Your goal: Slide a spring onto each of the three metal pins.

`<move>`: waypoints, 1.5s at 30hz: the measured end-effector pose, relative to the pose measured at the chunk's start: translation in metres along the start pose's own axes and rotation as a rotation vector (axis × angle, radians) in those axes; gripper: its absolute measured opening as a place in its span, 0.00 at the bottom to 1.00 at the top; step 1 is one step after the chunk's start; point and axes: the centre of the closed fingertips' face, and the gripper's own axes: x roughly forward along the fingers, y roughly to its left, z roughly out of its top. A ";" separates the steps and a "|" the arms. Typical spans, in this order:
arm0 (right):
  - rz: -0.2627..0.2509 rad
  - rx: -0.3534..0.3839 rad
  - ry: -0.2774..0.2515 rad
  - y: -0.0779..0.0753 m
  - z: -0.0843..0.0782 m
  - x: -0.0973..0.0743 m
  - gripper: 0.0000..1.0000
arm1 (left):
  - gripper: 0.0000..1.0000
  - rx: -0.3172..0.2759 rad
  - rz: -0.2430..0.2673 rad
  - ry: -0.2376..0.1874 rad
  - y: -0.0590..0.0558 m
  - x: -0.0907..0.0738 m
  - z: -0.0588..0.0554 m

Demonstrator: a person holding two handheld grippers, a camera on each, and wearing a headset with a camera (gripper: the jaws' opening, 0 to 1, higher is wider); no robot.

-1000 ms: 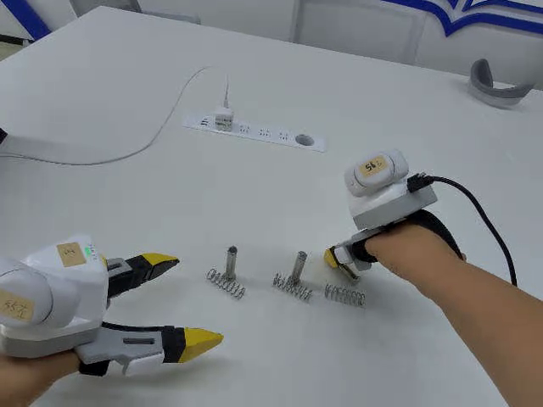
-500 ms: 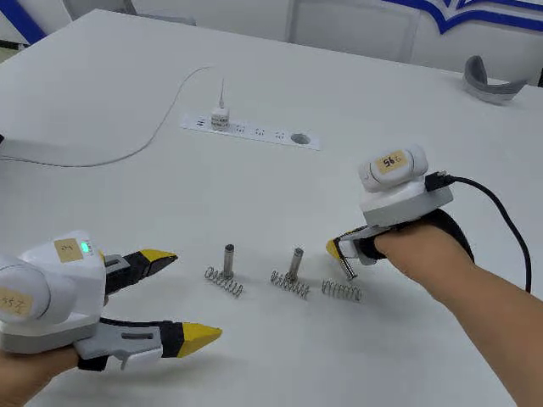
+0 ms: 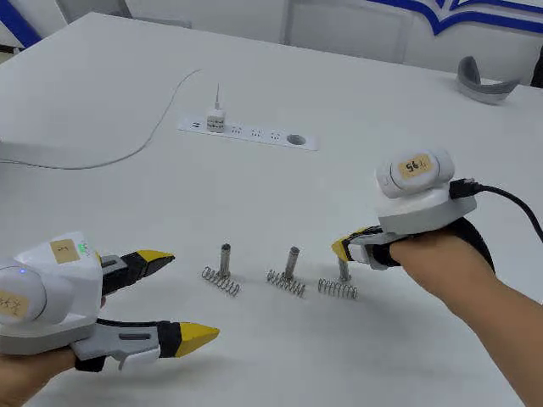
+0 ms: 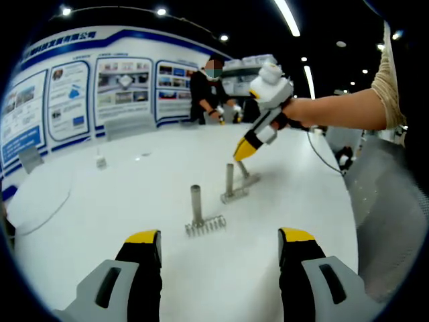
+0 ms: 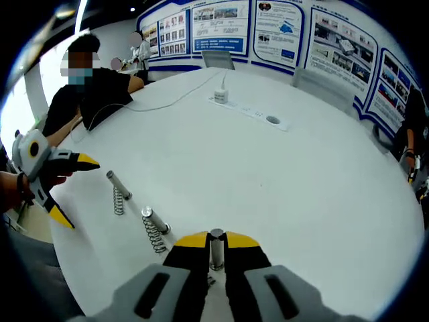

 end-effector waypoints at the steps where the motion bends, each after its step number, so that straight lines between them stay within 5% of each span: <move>1: -0.001 0.002 -0.001 -0.002 0.000 0.000 0.09 | 0.72 0.001 0.000 0.001 0.000 0.000 0.000; 18: -0.007 0.022 -0.041 -0.005 -0.017 -0.017 0.09 | 0.72 0.004 -0.001 -0.006 -0.002 0.001 0.002; 35: 0.004 0.013 -0.060 -0.002 -0.015 -0.020 0.09 | 0.72 0.003 0.003 -0.008 -0.003 -0.001 0.001; 45: 0.001 -0.007 -0.096 -0.002 -0.012 -0.036 0.14 | 0.72 0.007 -0.004 -0.007 -0.005 -0.001 0.003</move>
